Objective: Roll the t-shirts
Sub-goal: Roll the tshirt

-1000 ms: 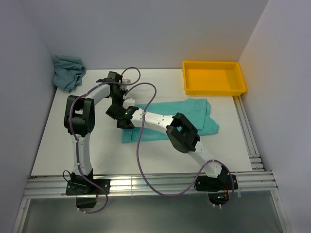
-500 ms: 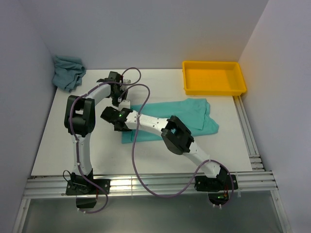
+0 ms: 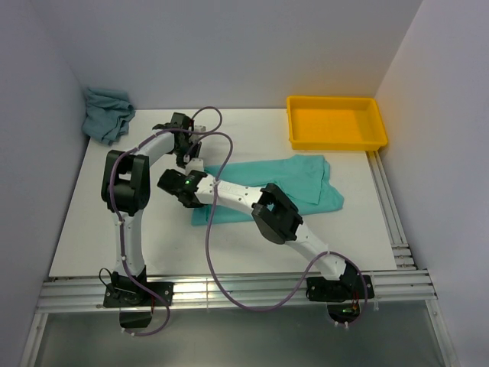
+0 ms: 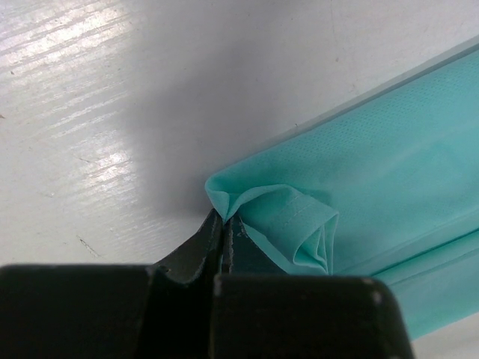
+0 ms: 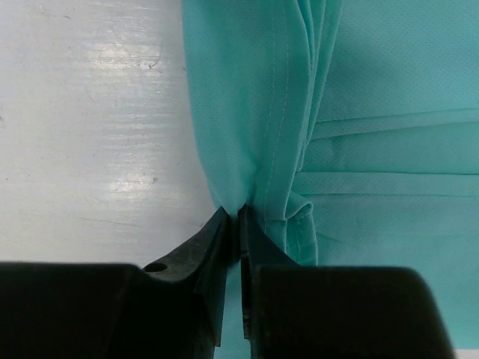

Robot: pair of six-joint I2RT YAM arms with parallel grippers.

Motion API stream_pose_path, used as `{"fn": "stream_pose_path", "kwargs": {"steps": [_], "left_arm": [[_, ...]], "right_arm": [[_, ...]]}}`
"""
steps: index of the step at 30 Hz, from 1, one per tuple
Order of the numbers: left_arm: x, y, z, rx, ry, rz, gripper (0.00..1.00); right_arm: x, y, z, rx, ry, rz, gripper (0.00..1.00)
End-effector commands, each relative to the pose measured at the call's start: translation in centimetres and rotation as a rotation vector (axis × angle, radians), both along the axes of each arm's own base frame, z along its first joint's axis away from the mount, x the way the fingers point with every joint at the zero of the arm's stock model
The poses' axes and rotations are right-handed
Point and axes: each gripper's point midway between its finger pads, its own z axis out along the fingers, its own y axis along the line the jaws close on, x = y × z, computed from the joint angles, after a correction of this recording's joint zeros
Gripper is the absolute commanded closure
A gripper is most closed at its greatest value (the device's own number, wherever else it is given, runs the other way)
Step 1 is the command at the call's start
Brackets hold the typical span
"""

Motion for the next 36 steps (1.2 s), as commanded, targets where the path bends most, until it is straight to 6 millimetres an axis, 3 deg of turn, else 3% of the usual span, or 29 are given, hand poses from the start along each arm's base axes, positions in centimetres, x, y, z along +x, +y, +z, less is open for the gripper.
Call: {"fn": "stream_pose_path", "kwargs": {"steps": [1, 2, 3, 4, 5, 6, 8, 9, 11, 12, 14, 15, 17, 18, 19, 21, 25, 30, 36], "left_arm": [[0.3, 0.1, 1.8, 0.024, -0.027, -0.01, 0.98], [0.4, 0.1, 1.9, 0.025, -0.029, -0.011, 0.98], [0.4, 0.2, 2.0, 0.025, -0.029, -0.013, 0.96], [0.4, 0.2, 2.0, 0.025, -0.029, -0.013, 0.96], [0.6, 0.2, 2.2, 0.024, -0.033, -0.013, 0.94], [0.6, 0.2, 2.2, 0.022, -0.032, -0.016, 0.94], [0.9, 0.3, 2.5, 0.021, -0.04, -0.015, 0.9], [0.9, 0.3, 2.8, 0.02, -0.046, -0.018, 0.88], [1.2, 0.5, 3.3, 0.007, -0.051, -0.017, 0.81], [1.2, 0.5, 3.4, 0.005, -0.051, -0.018, 0.77], [1.4, 0.6, 4.3, -0.012, -0.064, -0.014, 0.63], [1.5, 0.7, 4.5, -0.02, -0.067, -0.013, 0.56], [1.7, 1.0, 5.4, -0.038, -0.074, -0.006, 0.5], [1.7, 1.1, 5.7, -0.045, -0.079, -0.004, 0.47], [1.7, 1.0, 6.1, -0.055, -0.085, -0.016, 0.44], [1.8, 1.7, 6.9, -0.058, -0.103, -0.03, 0.43], [1.2, 2.4, 8.0, -0.099, -0.109, -0.027, 0.44], [-1.4, 3.1, 7.6, -0.176, -0.072, -0.047, 0.49], [-3.8, 3.1, 5.5, -0.214, -0.027, -0.064, 0.45]], "right_arm": [[-1.4, -0.2, -1.2, 0.026, 0.077, 0.058, 0.9], [-1.3, 1.6, -0.6, 0.129, 0.079, 0.088, 0.92], [-1.7, 0.8, -1.8, 0.139, 0.108, 0.092, 0.93], [-1.6, 1.4, 0.0, 0.211, 0.096, 0.106, 0.94], [-1.4, 3.3, 1.1, 0.326, 0.096, 0.137, 0.94], [-1.8, 2.7, 0.2, 0.341, 0.116, 0.139, 0.95], [-0.8, 3.7, 2.4, 0.456, 0.087, 0.148, 0.95], [-1.4, 3.7, 2.1, 0.486, 0.116, 0.161, 0.95], [-0.5, 4.4, 4.1, 0.588, 0.085, 0.158, 0.95], [-1.0, 4.1, 3.5, 0.605, 0.11, 0.159, 0.95], [-0.4, 4.6, 5.1, 0.702, 0.092, 0.153, 0.95], [-0.9, 4.1, 4.4, 0.721, 0.123, 0.137, 0.95], [-0.3, 4.3, 5.6, 0.803, 0.101, 0.131, 0.95], [-0.6, 3.6, 4.6, 0.808, 0.116, 0.114, 0.95], [-0.3, 3.9, 5.6, 0.869, 0.109, 0.107, 0.95], [-0.5, 3.0, 4.7, 0.895, 0.125, 0.079, 0.95], [-0.1, 2.9, 5.3, 1.026, 0.129, 0.042, 0.96], [-0.2, 2.1, 4.8, 1.119, 0.16, 0.0, 0.96], [-0.2, 2.0, 4.4, 1.165, 0.174, -0.018, 0.96]]}}
